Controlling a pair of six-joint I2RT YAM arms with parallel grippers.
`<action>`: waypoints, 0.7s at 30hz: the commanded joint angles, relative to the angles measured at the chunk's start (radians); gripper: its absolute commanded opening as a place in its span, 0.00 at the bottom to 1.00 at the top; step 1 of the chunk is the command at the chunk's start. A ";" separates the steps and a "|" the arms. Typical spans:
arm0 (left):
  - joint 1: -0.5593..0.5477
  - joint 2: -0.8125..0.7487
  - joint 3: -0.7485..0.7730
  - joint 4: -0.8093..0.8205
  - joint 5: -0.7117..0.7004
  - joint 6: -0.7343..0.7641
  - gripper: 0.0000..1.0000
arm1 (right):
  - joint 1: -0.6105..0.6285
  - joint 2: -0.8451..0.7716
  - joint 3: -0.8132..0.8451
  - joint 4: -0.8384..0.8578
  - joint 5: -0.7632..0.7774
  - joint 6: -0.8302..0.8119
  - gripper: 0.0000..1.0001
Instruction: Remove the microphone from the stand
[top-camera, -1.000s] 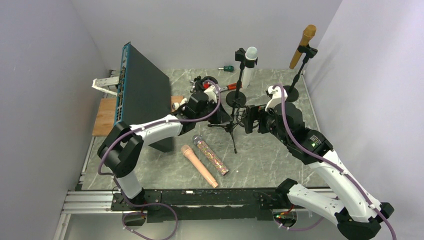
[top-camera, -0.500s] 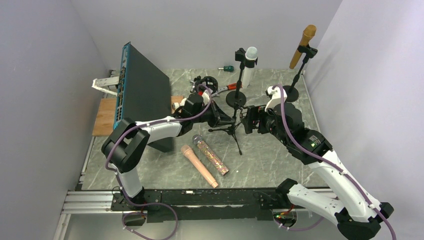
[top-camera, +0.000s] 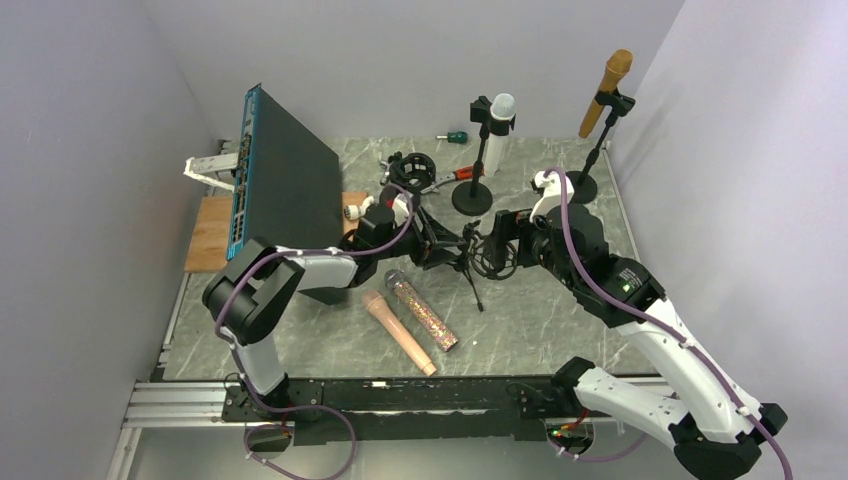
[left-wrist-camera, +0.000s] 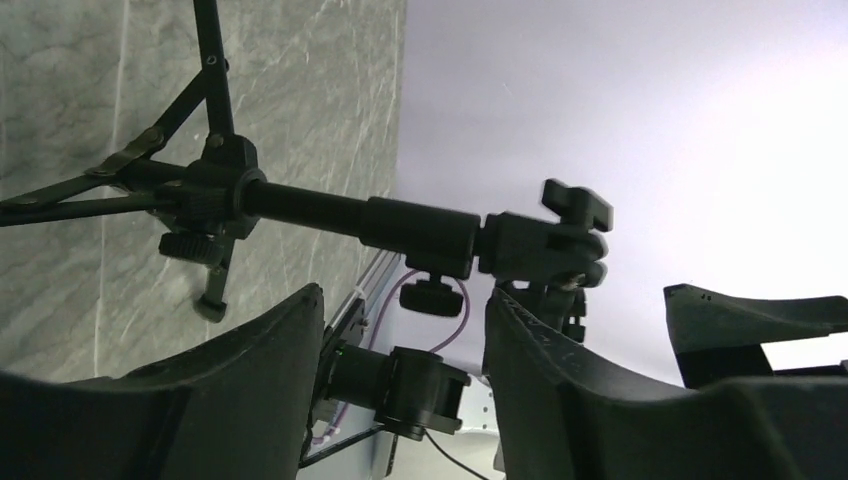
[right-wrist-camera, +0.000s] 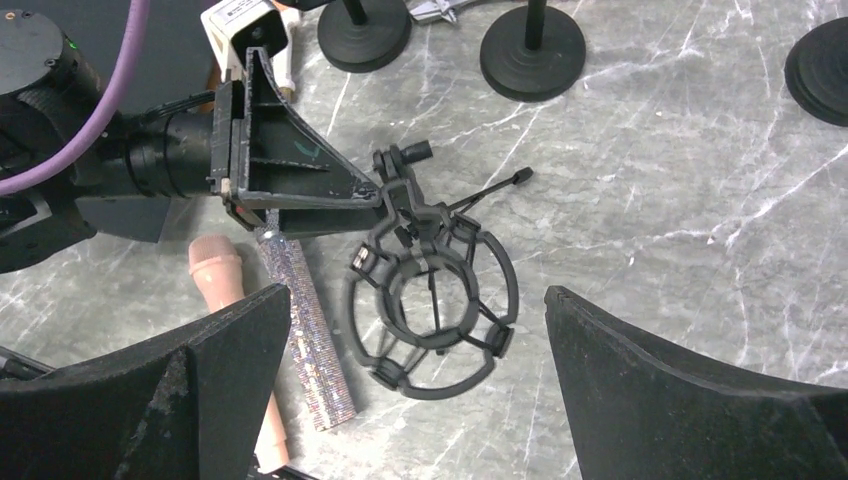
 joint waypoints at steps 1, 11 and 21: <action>0.004 -0.128 0.000 -0.037 0.015 0.117 0.65 | -0.003 0.015 0.084 -0.023 0.028 0.014 1.00; 0.006 -0.492 -0.064 -0.396 -0.046 0.453 0.80 | -0.001 0.080 0.152 -0.057 -0.024 0.070 1.00; 0.009 -0.744 0.418 -1.003 -0.191 1.095 0.83 | 0.001 0.255 0.204 -0.112 -0.050 0.029 1.00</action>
